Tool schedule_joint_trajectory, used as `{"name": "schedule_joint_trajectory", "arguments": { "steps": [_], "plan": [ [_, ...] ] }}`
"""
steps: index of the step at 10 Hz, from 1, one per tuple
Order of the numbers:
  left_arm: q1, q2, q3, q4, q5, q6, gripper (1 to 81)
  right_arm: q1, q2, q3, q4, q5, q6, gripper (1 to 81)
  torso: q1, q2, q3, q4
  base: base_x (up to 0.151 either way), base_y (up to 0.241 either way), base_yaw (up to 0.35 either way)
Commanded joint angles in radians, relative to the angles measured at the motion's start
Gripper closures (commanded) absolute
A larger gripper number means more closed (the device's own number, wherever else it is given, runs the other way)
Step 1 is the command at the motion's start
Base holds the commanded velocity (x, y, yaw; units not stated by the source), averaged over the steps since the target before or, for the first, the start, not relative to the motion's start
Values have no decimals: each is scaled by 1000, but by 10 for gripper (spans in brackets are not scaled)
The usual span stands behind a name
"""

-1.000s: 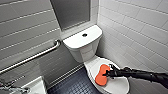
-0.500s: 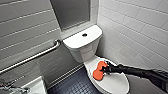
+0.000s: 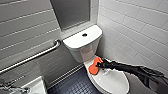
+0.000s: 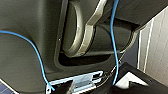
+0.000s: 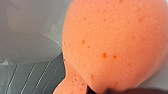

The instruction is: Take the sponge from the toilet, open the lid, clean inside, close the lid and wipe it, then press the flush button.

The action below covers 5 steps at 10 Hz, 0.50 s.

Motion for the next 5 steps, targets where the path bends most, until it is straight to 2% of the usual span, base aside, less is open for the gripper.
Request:
{"name": "schedule_joint_trajectory", "arguments": {
  "steps": [1,3,5],
  "plan": [
    [40,-3,15,-5,89,2,10,90,70,-60,-9,22,-2,811,0,0,0,0,0,0,0],
    [43,-6,15,-5,89,0,10,22,76,-86,-9,77,-2,811,0,0,0,0,0,0,0],
    [43,-4,15,-5,87,0,10,-30,49,-73,-1,100,4,811,0,0,0,0,0,0,0]
  ]
}}
